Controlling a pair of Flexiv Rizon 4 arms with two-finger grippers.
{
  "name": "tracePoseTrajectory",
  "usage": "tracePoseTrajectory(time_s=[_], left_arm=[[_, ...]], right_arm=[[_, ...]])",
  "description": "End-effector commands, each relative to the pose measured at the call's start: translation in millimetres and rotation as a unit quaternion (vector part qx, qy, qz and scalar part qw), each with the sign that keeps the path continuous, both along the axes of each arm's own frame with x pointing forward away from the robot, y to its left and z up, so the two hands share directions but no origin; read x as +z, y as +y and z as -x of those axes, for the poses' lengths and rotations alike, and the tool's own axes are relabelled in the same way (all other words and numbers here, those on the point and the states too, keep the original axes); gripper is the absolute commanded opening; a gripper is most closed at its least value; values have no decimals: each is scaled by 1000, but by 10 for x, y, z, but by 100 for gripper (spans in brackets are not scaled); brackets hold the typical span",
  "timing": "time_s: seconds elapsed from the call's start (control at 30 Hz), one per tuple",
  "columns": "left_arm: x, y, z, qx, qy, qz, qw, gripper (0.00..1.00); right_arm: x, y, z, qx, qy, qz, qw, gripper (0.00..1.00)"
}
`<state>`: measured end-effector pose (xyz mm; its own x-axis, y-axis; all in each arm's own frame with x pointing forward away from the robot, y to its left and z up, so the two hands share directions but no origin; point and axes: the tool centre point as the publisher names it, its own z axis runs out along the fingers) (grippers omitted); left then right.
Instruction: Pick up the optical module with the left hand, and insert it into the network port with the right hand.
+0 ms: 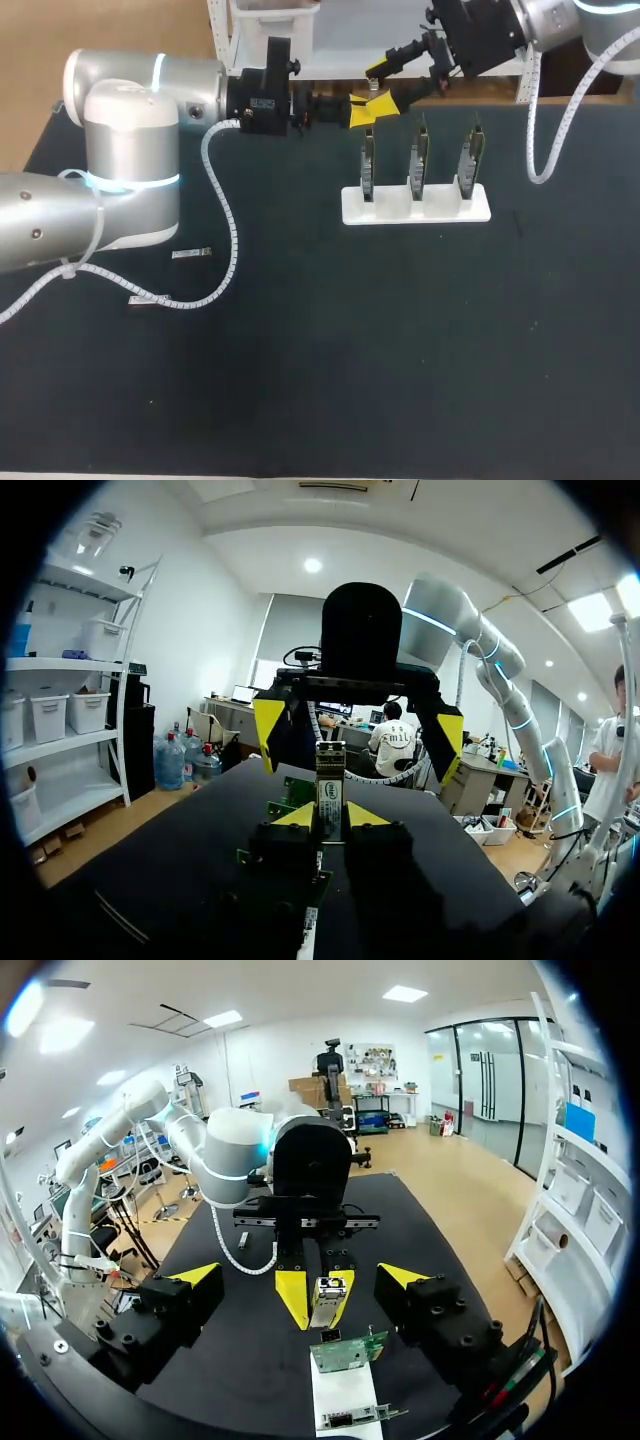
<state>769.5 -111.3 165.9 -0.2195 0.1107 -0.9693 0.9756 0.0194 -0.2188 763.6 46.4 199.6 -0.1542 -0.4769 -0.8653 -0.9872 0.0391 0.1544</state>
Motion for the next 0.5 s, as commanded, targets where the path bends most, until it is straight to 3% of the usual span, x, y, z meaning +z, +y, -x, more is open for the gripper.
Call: tracePoseTrajectory(time_s=[0.03, 0.2, 0.23, 0.3, 0.5], left_arm=[[-4, -1, 15, 3, -1, 1, 1000, 0], [-4, -1, 15, 3, -1, 1, 1000, 0], [-4, -1, 15, 3, -1, 1, 1000, 0], [-4, -1, 15, 3, -1, 1, 1000, 0], [-4, -1, 15, 3, -1, 1, 1000, 0]], right_arm=[[4, 0, -43, 9, 2, 1, 1000, 100], [-6, 13, -33, 13, 4, 2, 1000, 100], [-9, 14, -32, 13, 4, 3, 1000, 73], [-13, 12, -34, 11, 4, 3, 1000, 0], [-18, -6, -52, 4, 5, 4, 1000, 0]])
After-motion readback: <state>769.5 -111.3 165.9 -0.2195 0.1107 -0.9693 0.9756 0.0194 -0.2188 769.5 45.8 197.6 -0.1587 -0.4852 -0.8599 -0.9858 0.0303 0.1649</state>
